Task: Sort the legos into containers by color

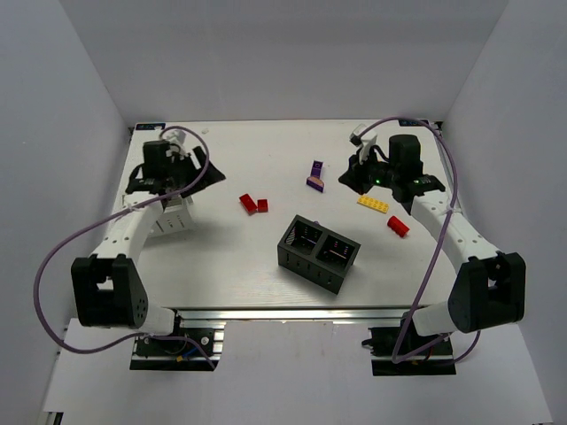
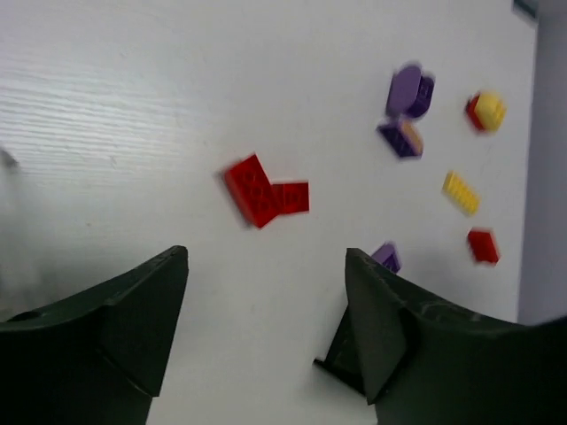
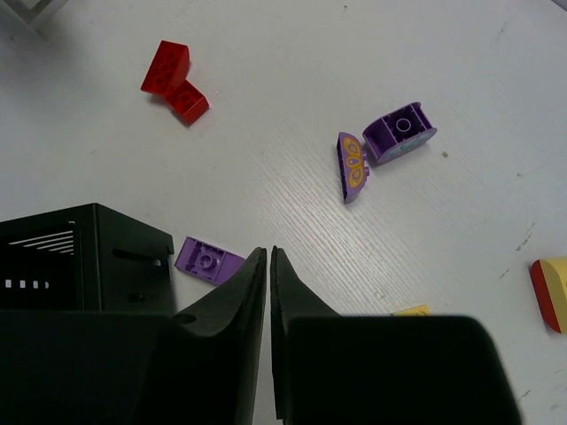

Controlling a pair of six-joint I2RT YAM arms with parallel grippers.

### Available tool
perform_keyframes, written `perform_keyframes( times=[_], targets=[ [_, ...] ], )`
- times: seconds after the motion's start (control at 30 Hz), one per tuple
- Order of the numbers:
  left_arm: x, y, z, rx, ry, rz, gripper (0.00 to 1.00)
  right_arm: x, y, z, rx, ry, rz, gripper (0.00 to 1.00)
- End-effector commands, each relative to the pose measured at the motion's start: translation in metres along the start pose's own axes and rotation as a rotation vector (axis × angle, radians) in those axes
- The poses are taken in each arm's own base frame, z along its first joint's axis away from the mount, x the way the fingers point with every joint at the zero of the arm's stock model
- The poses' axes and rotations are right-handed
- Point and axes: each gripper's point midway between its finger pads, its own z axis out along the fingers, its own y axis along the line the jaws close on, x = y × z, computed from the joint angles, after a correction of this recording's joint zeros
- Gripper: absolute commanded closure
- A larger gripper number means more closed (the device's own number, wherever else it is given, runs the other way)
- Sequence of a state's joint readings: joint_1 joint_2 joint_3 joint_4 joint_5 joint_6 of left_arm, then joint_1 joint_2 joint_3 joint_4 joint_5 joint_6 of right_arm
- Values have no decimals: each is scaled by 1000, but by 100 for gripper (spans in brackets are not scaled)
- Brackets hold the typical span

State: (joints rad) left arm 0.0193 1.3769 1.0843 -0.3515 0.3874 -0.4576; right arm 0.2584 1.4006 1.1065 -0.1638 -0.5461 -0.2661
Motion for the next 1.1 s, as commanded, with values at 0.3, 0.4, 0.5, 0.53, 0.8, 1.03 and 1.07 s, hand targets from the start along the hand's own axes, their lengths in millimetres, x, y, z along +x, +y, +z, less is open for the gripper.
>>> perform_keyframes(
  times=[0.3,0.4,0.5,0.53,0.8,1.03,1.07],
  targets=[
    [27,-18,66,-414,79,28,14,-2,-15,-3,33,-6,3,86],
    [34,-11,79,-548,87,7,14,-3,-17,-4,38,-10,4,86],
    [45,-9,90,-603,98,-2,14,1,-18,-4,34,-5,14,86],
    [47,-16,95,-593,94,-2,14,0,-20,-5,36,-8,13,86],
    [56,-20,126,-669,109,-15,12,-2,-24,-11,41,-21,26,86],
    [78,-4,136,-734,160,0,12,-2,-30,-16,50,-29,38,85],
    [79,-2,136,-740,161,4,12,-1,-30,-16,49,-27,41,85]
  ],
)
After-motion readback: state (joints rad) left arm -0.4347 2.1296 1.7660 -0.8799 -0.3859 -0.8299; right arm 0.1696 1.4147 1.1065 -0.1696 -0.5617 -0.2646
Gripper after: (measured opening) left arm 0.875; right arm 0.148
